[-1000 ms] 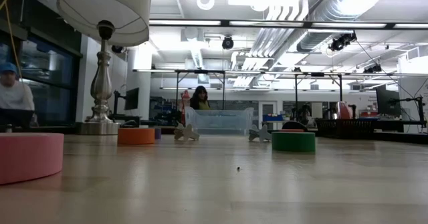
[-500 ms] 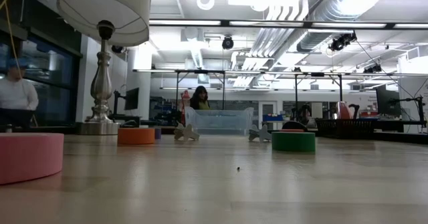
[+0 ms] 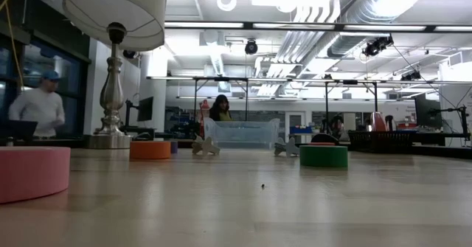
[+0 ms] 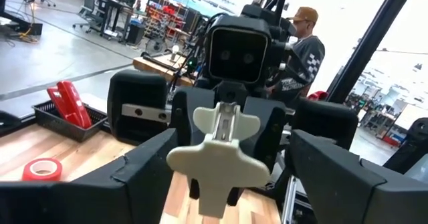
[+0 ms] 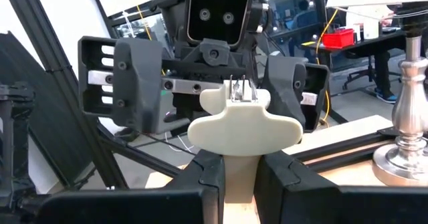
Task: Pick and place Stapler, Stapler remover, tape
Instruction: Put the gray staple remover into the blue bin
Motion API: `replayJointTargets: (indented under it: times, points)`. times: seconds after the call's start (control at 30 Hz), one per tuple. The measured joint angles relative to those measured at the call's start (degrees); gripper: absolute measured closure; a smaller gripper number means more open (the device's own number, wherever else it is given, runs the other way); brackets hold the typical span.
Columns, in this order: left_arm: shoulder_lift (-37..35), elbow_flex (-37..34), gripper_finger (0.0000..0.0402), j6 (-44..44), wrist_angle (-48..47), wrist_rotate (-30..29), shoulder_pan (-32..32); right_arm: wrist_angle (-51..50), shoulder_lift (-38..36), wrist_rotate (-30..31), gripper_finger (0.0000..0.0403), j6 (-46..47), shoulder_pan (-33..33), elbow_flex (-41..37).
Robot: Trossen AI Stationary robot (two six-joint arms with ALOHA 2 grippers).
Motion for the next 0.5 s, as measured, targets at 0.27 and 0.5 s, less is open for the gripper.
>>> replayJointTargets:
  times: [0.27, 0.5]
  points:
    - [0.0, 0.0, 0.0207, 0.0, -0.6, -0.1, 0.0, 0.0, 0.0, -0.2, 0.0367, 0.0, 0.0, 0.0]
    - [0.0, 0.0, 0.0262, -0.2, -0.6, -0.1, 0.0, -0.1, -0.1, -0.1, 0.0367, -0.1, 0.0, 0.0]
